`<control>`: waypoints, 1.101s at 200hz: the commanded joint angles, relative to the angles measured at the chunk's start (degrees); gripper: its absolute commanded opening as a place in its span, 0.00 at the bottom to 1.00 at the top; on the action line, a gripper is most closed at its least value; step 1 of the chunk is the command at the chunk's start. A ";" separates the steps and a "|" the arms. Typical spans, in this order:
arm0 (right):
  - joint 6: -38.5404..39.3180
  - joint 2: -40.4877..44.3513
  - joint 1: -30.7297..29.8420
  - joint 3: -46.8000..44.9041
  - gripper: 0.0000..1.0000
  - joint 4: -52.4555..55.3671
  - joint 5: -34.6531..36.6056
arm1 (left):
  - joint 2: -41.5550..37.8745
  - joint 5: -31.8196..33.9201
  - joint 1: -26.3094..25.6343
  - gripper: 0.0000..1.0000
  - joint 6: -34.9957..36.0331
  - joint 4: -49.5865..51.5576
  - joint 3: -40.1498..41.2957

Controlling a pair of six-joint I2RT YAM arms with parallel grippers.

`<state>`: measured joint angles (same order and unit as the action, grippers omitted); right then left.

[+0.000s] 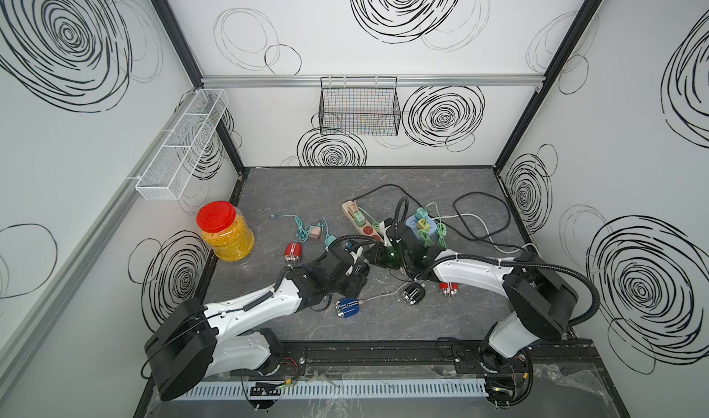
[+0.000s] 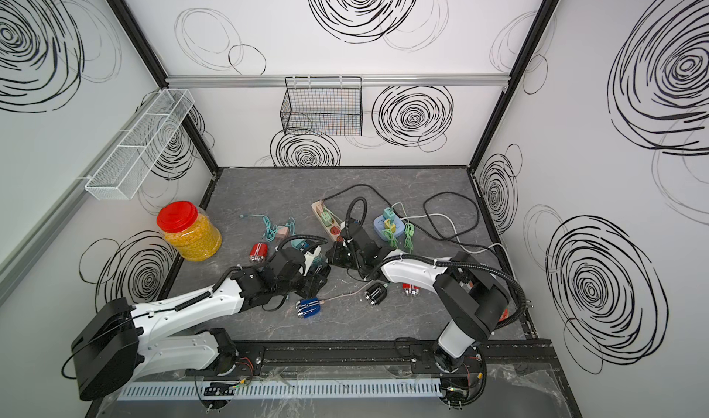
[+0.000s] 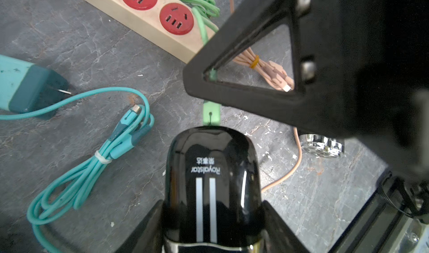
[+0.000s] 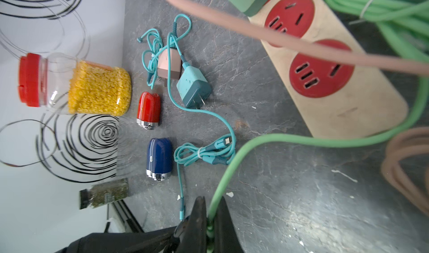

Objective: Unplug the electric shaver
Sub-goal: Remove the charging cable from the electric shaver.

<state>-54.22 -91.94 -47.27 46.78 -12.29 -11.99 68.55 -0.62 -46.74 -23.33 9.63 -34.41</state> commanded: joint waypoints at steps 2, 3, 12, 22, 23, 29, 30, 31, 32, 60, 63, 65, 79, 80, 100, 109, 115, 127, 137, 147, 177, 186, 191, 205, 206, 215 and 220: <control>-5.05 1.41 4.53 -4.30 0.01 -8.13 -3.74 | -2.61 1.24 -0.06 0.32 -0.44 2.05 0.51; -5.30 1.41 4.58 -4.36 0.01 -8.47 -3.96 | -2.67 1.20 -0.08 0.32 -0.46 1.97 0.54; -7.45 1.04 5.69 -5.83 0.01 -11.81 -6.28 | -3.31 1.28 -0.20 0.32 -0.40 1.70 0.65; -9.68 0.76 6.59 -6.90 0.02 -14.52 -8.31 | -3.84 1.58 -0.43 0.31 -0.30 1.66 0.61; -9.86 0.73 6.71 -6.98 0.02 -14.74 -8.45 | -3.90 1.54 -0.40 0.31 -0.26 1.64 0.64; -10.71 0.60 7.04 -7.30 0.01 -15.51 -8.99 | -4.10 1.61 -0.57 0.30 -0.14 1.70 0.66; -10.77 0.61 7.11 -7.36 0.01 -15.63 -9.09 | -4.12 1.64 -0.56 0.30 -0.09 1.71 0.66; -10.79 0.57 7.15 -7.43 0.01 -15.77 -9.14 | -4.17 1.62 -0.59 0.30 -0.07 1.71 0.66; -10.85 0.60 7.17 -7.46 0.01 -15.89 -9.21 | -4.19 1.65 -0.56 0.30 -0.07 1.67 0.66; -7.31 1.54 5.80 -4.76 0.02 -10.49 -6.72 | -3.31 2.16 -0.63 0.31 0.08 2.50 0.38; -7.16 1.58 5.61 -4.63 0.01 -10.27 -6.64 | -3.15 2.17 -0.64 0.31 0.08 2.46 0.35; -7.10 1.54 5.43 -4.54 0.02 -10.18 -6.56 | -2.98 2.20 -0.63 0.31 0.12 2.42 0.26; -6.07 1.51 4.14 -3.35 0.01 -8.77 -5.82 | -2.34 2.28 -0.64 0.31 0.21 2.49 0.03; -5.98 1.51 3.99 -3.18 0.01 -8.56 -5.66 | -2.27 2.29 -0.68 0.31 0.26 2.45 0.04; -1.96 1.22 0.88 0.66 0.01 -1.98 -0.96 | -1.00 2.45 -0.64 0.23 0.50 2.58 -0.58; -0.79 1.04 0.03 1.67 0.01 0.20 0.65 | -0.56 2.34 -0.65 0.18 0.64 2.62 -0.81; -0.40 1.15 -0.13 1.82 0.01 0.68 1.23 | -0.40 2.34 -0.75 0.14 0.70 2.71 -0.91; -0.28 1.70 0.19 1.00 0.01 0.31 1.31 | -0.34 2.38 -0.73 0.06 0.74 2.78 -0.92; -0.48 2.03 0.94 0.10 0.01 -0.54 0.53 | -0.44 2.40 -0.73 0.02 0.72 2.95 -0.83; -1.16 2.39 2.03 -1.29 0.01 -2.33 -0.78 | -0.53 2.29 -0.74 0.00 0.74 3.01 -0.58; -2.88 3.63 5.39 -4.26 0.01 -6.14 -3.99 | -0.33 1.89 -0.65 0.00 0.22 3.00 0.05; -3.44 4.02 6.21 -4.86 0.01 -7.21 -4.88 | -0.32 1.85 -0.79 0.00 0.06 2.86 0.30; -3.90 4.22 6.81 -5.30 0.01 -7.93 -5.62 | -0.35 1.86 -0.81 0.00 0.03 2.92 0.27; -5.90 4.38 8.40 -6.91 0.01 -11.50 -7.90 | -0.31 1.80 -0.85 0.00 -0.01 2.84 0.47; -6.12 4.39 8.50 -7.07 0.01 -11.82 -8.06 | -0.37 1.83 -0.87 0.00 -0.03 2.76 0.48; -7.75 4.22 9.28 -8.16 0.02 -14.70 -9.67 | -0.48 1.85 -0.98 0.00 -0.02 2.71 0.44; -8.56 4.00 9.68 -8.64 0.02 -16.33 -10.52 | -0.52 1.74 -0.98 0.00 0.05 2.70 0.49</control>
<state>-59.00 -88.95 -41.58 40.77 -21.06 -21.65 67.88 -0.36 -47.92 -23.05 7.38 -34.41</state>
